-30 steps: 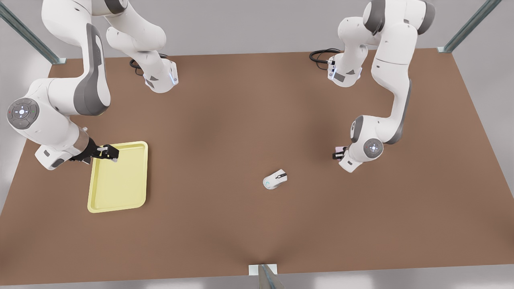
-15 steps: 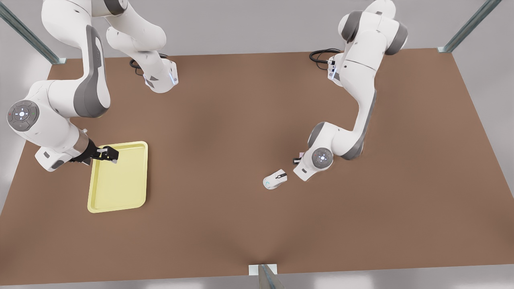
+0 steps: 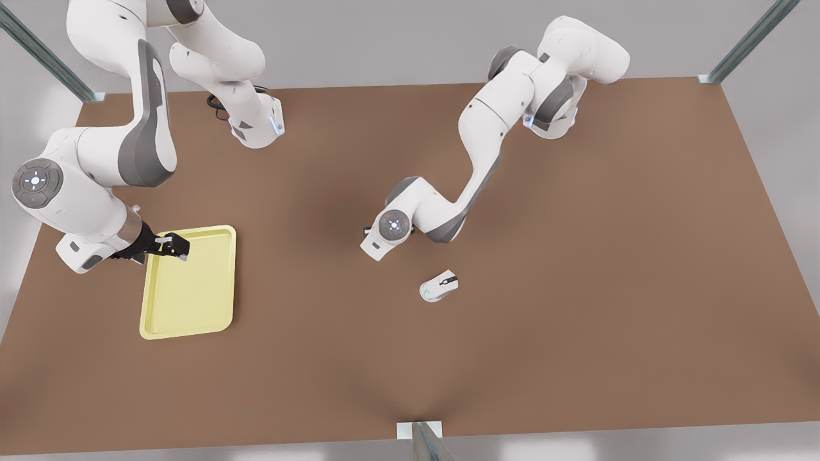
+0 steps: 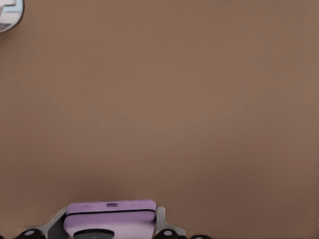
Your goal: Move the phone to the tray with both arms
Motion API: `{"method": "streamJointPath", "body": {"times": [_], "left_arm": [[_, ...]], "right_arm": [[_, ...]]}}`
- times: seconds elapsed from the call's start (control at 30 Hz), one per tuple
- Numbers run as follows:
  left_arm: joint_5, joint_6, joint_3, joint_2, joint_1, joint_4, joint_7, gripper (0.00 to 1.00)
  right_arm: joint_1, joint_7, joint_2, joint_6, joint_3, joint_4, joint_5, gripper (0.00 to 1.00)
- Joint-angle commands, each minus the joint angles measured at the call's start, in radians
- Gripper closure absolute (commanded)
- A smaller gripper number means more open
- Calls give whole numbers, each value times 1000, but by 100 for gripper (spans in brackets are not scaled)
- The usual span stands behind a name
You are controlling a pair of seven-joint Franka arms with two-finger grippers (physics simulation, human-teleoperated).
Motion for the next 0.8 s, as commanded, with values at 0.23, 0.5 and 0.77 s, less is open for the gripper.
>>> {"method": "streamJointPath", "body": {"times": [0.23, 0.5, 0.77], "left_arm": [[142, -396, 13, -295, 271, -1, 123, 0], [347, -333, 75, -771, 686, -452, 920, 0], [238, -576, 53, -708, 667, -244, 916, 0]], "right_arm": [[-2, -2, 3, 0, -2, 1, 1, 0], [0, -2, 5, -1, -2, 1, -1, 0], [-11, -2, 6, -6, -3, -4, 1, 0]]}}
